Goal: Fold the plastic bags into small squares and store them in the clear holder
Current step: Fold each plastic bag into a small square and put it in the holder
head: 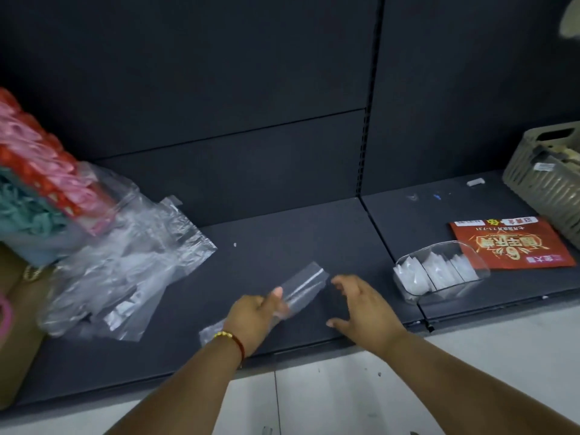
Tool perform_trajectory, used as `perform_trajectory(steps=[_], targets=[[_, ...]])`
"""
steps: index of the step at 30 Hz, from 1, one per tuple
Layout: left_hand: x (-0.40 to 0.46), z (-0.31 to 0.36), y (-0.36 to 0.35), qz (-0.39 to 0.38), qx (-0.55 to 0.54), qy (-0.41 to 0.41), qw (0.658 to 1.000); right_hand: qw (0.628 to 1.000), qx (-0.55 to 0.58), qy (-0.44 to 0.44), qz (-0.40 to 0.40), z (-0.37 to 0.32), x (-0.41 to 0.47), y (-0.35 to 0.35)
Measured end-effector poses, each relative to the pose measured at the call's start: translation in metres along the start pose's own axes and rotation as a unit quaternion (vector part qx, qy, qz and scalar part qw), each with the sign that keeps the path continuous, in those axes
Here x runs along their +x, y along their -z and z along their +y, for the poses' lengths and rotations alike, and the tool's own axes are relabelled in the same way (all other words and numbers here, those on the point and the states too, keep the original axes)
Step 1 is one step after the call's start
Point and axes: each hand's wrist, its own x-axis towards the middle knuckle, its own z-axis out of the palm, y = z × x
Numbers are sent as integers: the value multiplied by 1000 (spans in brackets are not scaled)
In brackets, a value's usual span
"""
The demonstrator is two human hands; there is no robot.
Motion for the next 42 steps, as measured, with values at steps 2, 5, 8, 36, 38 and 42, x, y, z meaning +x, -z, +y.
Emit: perform_trajectory(steps=[2,5,8,36,38,42], targets=[[-10,19,23,-24,-45,16,999,998,57,1,17,-13,-1,21],[-23,38,55,-65,-121,57,989,990,129,-7,-56,-38,-6,60],[-43,51,79,-154,-221,84,959,964,237,-12,-119,-60,-17,90],[-226,81,127,47,-332,-64,940,826,544,59,-131,-157,-116,196],[-228,81,128,6,-351,-57,935,815,560,65,-133,-161,-117,196],[-224,75,126,-13,-413,16,911,825,543,76,-134,-164,-112,191]])
